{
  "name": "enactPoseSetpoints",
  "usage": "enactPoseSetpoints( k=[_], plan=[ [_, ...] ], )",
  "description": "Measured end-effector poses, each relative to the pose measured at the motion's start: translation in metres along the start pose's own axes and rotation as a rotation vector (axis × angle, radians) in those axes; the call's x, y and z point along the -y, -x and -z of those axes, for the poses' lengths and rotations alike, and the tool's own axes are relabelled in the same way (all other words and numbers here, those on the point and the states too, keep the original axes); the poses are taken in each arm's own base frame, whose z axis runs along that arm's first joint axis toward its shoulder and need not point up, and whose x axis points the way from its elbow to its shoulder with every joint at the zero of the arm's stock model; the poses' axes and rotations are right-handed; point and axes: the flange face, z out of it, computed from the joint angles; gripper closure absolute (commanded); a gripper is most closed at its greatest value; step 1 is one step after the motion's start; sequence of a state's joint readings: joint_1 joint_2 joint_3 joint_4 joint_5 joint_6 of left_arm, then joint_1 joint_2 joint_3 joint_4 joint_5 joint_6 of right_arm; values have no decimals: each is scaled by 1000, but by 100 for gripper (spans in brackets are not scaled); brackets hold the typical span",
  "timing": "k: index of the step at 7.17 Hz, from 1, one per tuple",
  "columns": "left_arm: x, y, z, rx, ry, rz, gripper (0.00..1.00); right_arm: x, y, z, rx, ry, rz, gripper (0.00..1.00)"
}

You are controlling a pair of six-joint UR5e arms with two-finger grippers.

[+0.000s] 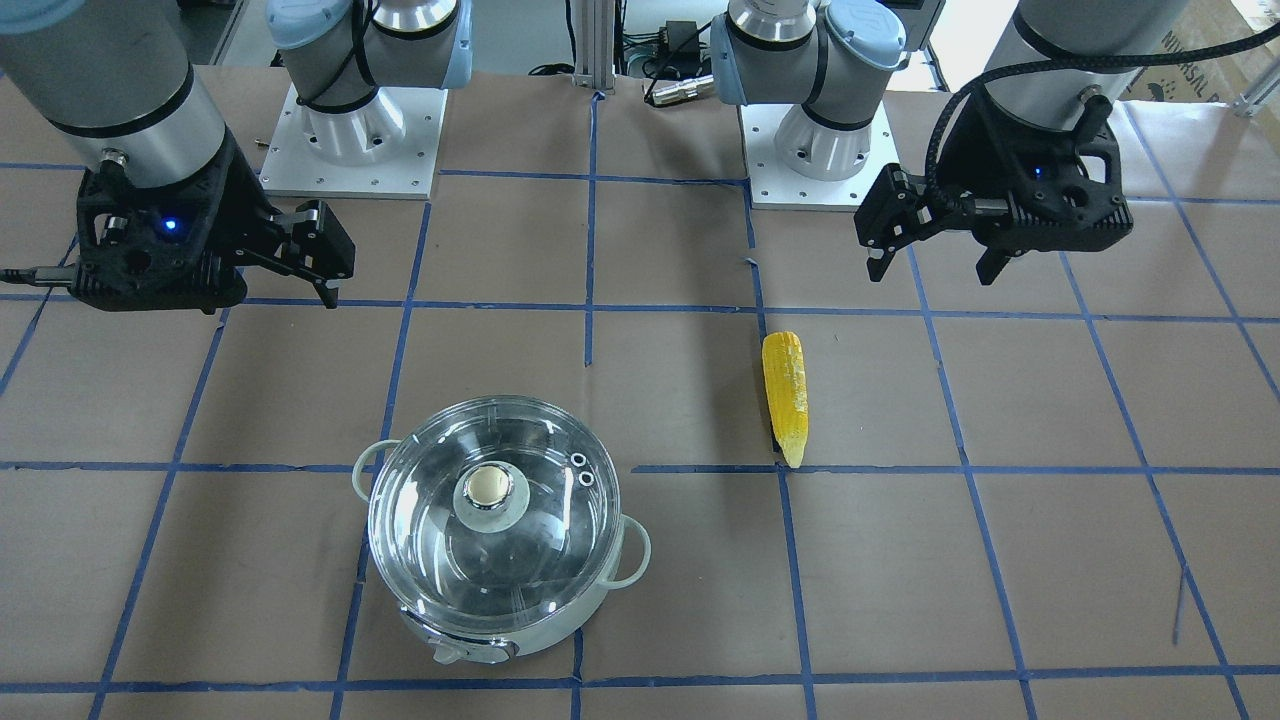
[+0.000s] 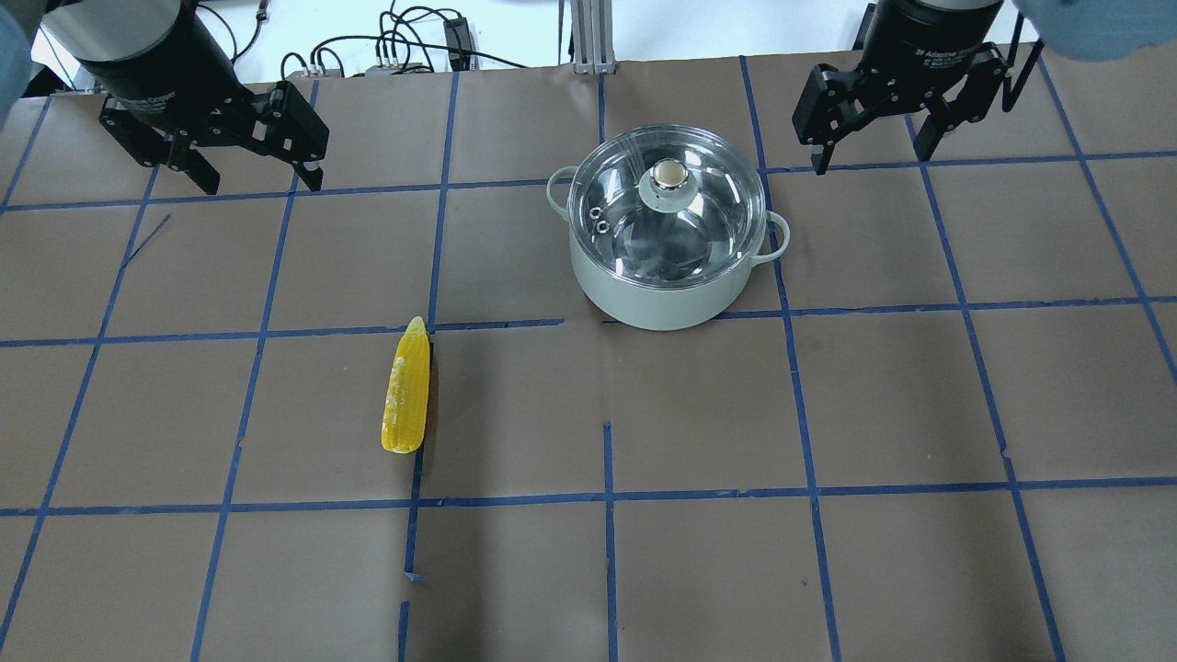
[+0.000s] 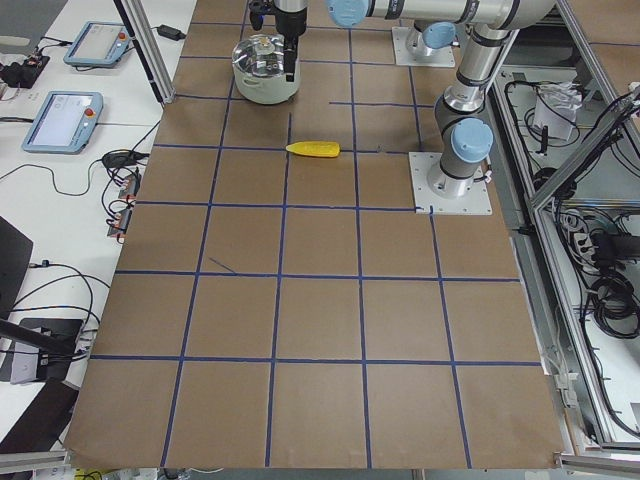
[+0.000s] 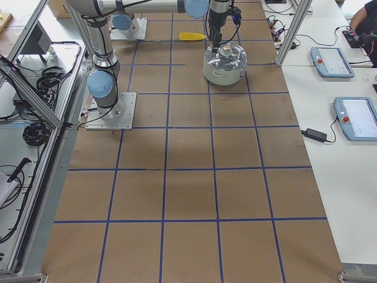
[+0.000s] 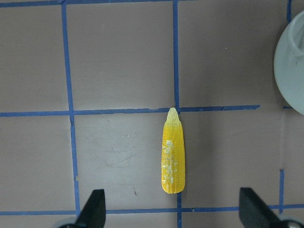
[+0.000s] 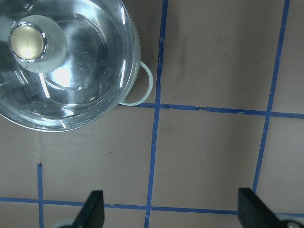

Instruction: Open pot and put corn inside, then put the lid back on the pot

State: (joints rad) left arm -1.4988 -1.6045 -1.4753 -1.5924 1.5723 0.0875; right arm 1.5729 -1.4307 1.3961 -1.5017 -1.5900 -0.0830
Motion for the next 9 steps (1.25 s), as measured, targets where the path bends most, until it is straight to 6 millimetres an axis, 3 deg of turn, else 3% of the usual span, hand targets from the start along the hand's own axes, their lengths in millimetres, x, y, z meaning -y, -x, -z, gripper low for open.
enactPoseSetpoints(
  k=[9],
  plan=[
    [0,0,-2,0,9,2,0,4,4,6,-4,-25,-22,2]
  ],
)
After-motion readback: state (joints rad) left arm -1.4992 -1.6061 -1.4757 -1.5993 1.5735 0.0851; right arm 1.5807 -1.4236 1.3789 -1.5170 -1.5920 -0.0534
